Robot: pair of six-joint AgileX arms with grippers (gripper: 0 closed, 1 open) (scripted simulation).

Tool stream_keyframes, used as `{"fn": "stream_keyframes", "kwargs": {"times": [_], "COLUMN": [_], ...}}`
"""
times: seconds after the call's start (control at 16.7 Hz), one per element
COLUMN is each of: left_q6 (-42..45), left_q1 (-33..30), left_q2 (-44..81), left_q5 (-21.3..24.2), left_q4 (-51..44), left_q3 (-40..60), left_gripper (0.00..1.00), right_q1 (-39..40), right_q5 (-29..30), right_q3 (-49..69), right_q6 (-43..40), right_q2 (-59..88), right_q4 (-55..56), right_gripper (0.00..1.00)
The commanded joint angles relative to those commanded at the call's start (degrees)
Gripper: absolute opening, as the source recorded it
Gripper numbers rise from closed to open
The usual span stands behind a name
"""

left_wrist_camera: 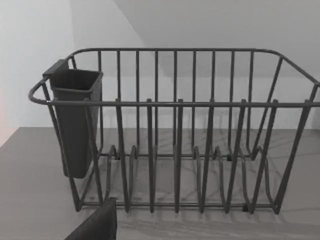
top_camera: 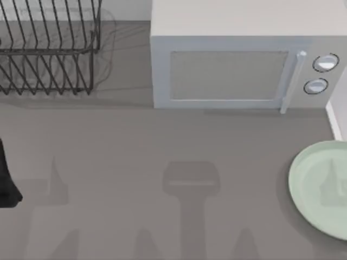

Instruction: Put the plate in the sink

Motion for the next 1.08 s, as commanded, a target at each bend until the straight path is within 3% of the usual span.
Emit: {"fn": "stream_keyframes", "kwargs": {"times": [0.54,1.08], "left_q6": [0.0,0.0], "left_q1": [0.0,0.0], "left_q2": [0.0,0.0], "left_q5": [0.0,0.0], "left_q4": [0.0,0.0], "left_q3": [0.0,0.0], "left_gripper": [1.00,1.00], "right_q1": [1.1,10.8], "right_q5": [0.0,0.0], "right_q3": [3.5,32.6], "right_q6": [1.2,11.1], "right_q2": [3.7,43.2], "right_q4": [-3.0,-28.2], "right_gripper": [1.00,1.00]}}
